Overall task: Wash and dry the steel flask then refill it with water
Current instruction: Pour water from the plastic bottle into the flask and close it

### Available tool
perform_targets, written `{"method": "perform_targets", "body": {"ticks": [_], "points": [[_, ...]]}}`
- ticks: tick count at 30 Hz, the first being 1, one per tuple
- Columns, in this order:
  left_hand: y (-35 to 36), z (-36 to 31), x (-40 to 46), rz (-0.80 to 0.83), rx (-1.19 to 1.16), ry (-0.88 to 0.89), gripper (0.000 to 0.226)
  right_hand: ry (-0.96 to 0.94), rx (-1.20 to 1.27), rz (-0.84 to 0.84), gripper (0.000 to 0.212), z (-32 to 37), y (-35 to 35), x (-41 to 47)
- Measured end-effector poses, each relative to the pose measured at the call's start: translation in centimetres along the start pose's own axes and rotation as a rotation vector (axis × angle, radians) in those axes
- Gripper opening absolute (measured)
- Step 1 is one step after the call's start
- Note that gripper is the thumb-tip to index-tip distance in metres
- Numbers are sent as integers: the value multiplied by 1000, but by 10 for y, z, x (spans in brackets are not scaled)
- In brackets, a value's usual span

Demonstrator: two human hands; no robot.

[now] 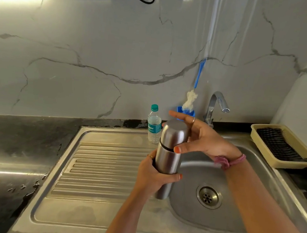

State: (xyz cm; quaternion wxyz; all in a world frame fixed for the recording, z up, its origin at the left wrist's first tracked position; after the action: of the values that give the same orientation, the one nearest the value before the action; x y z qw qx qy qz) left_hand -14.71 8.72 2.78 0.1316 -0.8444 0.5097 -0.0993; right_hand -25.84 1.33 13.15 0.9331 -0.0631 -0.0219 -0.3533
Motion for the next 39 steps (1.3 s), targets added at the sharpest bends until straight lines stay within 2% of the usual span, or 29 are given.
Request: {"method": "perform_targets", "body": {"ticks": [6,8,9,12,14,16,18,21,25,28,30,32,36,38,39], "points": [[-2,2,6,-12,-23,-16,71,-18,-61,-363,85,-2,1,12],[-3,4,8,-16,-29,-20,68,-15,-91,-414,86,-4,2,11],[-3,5,8,-13,-28,-22,69,-4,-89,-371,88,-4,4,12],[-2,6,8,18,-12,-14,75,73,-26,-55,101,-9,13,14],[-1,5,7,38,-6,-10,75,63,-69,116,104,-6,15,15],[-1,4,6,52,-7,-7,73,40,-107,209,98,-3,20,17],[-1,4,6,56,-8,-5,72,16,-129,228,84,-1,25,20],[-2,4,7,38,-19,-16,69,-41,-106,75,67,2,23,25],[-6,5,10,-21,-38,-33,64,-70,-60,-261,63,-1,17,21],[-10,3,11,-60,-60,-22,66,-70,-104,-648,64,3,9,1],[-11,1,10,-61,-57,-15,68,-81,-109,-739,64,5,12,-6],[-12,4,9,-61,-80,-31,65,-58,-153,-630,62,8,19,-1],[-18,8,5,-70,-102,-46,62,93,-109,-135,76,3,32,9],[-21,7,3,-68,-96,-34,63,78,-110,-11,78,9,27,7],[-22,6,3,-67,-92,-30,64,63,-140,-4,76,11,22,7]]}}
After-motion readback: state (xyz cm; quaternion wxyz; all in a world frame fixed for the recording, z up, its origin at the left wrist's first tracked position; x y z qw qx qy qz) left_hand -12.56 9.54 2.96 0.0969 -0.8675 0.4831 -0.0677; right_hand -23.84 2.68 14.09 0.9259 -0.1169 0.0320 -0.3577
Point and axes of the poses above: each hand's wrist, its own x-axis towards the middle knuckle, its own y-axis out of the palm, z = x × y, the point moved 10 cm from there along x, towards the middle knuckle, and after that the axes turned 5 degrees about -z, right-handed, at the moved point
